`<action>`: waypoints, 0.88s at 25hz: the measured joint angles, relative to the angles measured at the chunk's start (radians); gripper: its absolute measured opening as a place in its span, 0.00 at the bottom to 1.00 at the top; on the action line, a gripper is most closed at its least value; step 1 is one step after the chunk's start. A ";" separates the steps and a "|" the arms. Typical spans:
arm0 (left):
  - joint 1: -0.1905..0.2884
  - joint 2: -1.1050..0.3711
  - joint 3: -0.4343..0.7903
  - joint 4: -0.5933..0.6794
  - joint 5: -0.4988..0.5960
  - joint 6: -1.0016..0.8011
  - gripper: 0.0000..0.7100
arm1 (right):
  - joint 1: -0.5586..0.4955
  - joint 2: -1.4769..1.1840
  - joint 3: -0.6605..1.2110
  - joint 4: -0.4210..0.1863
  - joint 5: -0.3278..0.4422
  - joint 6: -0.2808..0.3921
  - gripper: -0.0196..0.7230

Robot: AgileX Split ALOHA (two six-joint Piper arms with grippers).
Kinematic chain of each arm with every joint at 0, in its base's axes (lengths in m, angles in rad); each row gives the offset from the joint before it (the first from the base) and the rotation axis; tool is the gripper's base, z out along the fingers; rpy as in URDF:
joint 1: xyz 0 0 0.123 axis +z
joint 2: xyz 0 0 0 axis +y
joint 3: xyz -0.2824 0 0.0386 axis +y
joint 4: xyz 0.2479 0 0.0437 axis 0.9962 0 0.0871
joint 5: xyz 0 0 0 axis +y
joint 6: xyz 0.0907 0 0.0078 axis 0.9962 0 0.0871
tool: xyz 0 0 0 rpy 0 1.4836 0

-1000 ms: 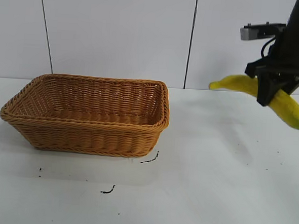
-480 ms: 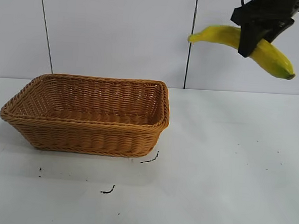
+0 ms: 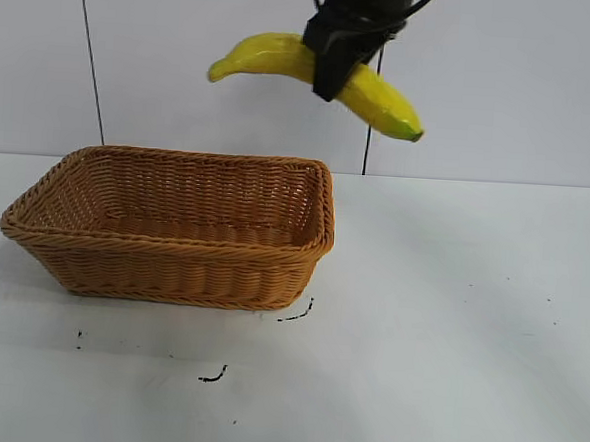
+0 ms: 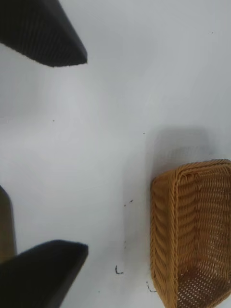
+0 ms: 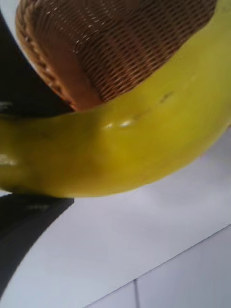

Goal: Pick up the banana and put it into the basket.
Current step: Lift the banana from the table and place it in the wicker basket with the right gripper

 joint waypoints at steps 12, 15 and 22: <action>0.000 0.000 0.000 0.000 0.000 0.000 0.98 | 0.041 0.183 0.000 -0.061 -0.188 -0.059 0.45; 0.000 0.000 0.000 0.000 0.000 0.000 0.98 | 0.041 0.218 0.000 -0.052 -0.198 -0.061 0.45; 0.000 0.000 0.000 0.000 0.000 0.000 0.98 | 0.041 0.233 0.000 -0.026 -0.241 -0.062 0.46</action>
